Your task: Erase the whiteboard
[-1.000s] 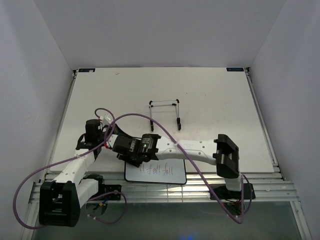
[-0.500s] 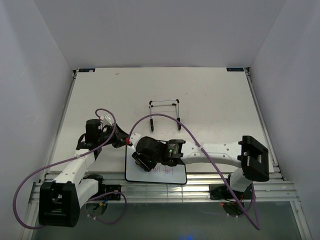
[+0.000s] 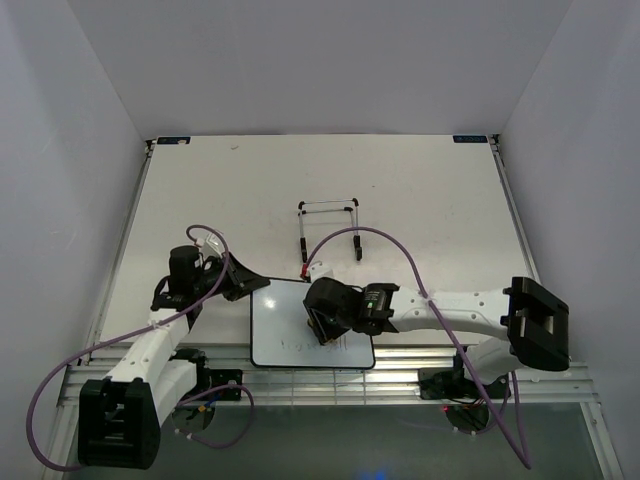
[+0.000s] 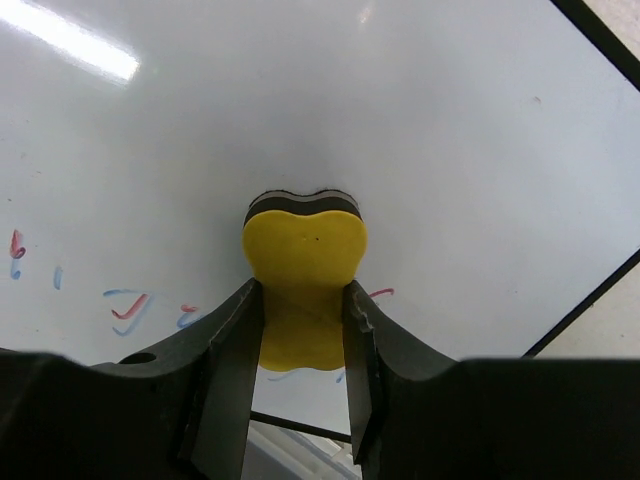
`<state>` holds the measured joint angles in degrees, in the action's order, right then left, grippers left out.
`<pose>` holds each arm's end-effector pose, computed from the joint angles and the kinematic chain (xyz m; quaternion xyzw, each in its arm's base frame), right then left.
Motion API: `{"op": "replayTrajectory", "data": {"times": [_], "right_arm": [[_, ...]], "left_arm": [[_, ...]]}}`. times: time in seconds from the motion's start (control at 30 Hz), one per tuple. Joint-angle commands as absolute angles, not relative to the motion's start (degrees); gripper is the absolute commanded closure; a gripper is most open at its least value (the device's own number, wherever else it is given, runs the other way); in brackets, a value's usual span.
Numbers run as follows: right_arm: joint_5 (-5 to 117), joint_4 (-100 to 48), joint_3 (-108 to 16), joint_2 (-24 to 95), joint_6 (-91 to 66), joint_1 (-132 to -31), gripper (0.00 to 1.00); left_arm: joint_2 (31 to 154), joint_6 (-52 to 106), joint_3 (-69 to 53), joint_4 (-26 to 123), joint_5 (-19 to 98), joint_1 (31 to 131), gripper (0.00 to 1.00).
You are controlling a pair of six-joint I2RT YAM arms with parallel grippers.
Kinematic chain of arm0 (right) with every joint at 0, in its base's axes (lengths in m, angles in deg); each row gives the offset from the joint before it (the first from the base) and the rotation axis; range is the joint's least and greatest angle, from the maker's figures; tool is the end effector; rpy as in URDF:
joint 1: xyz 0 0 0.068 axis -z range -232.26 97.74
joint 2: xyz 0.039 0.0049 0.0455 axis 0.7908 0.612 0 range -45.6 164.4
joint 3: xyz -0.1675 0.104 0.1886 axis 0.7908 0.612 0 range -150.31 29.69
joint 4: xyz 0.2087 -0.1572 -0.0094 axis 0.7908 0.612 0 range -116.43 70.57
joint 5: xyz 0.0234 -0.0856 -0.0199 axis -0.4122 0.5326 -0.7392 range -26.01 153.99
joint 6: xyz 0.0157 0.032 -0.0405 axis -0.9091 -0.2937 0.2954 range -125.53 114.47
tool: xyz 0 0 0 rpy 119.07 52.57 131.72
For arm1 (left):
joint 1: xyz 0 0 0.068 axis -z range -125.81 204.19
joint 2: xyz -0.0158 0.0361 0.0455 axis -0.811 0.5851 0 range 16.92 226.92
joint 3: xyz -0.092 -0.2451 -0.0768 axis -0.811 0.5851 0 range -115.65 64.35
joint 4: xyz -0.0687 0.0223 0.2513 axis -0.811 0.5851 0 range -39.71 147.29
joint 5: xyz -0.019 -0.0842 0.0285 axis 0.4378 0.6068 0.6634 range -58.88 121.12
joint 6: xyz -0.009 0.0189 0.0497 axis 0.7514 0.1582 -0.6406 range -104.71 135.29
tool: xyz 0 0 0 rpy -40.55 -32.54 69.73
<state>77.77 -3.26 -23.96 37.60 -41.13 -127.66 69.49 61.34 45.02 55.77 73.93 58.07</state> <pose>0.0832 0.2855 0.2207 -0.2841 0.8976 0.1971 0.2735 0.1735 -0.0360 0.1764 -0.1546 0.8400 -0.4683 0.2264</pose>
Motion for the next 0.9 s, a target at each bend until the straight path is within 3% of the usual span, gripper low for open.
{"op": "replayTrajectory", "data": {"times": [0.0, 0.23, 0.43, 0.67, 0.87], "right_arm": [[73.7, -4.9, -27.6, 42.2, -45.3, -131.2, 0.68], [69.7, -7.0, -45.3, 53.5, -45.7, -136.9, 0.68], [69.0, -4.3, -51.2, 58.6, -46.0, -139.1, 0.68], [75.0, -2.0, -42.9, 54.4, -48.9, -138.7, 0.68], [76.3, -1.7, -27.4, 47.4, -54.7, -137.4, 0.68]], "left_arm": [[67.9, 61.0, 45.9, 53.6, 67.0, 58.1, 1.00], [66.2, 62.6, 47.5, 53.0, 64.5, 58.2, 1.00], [65.6, 63.9, 48.0, 51.7, 64.3, 58.1, 1.00], [65.6, 64.2, 47.9, 51.4, 64.6, 58.1, 1.00], [65.9, 63.7, 47.2, 51.9, 64.6, 58.1, 1.00]]}}
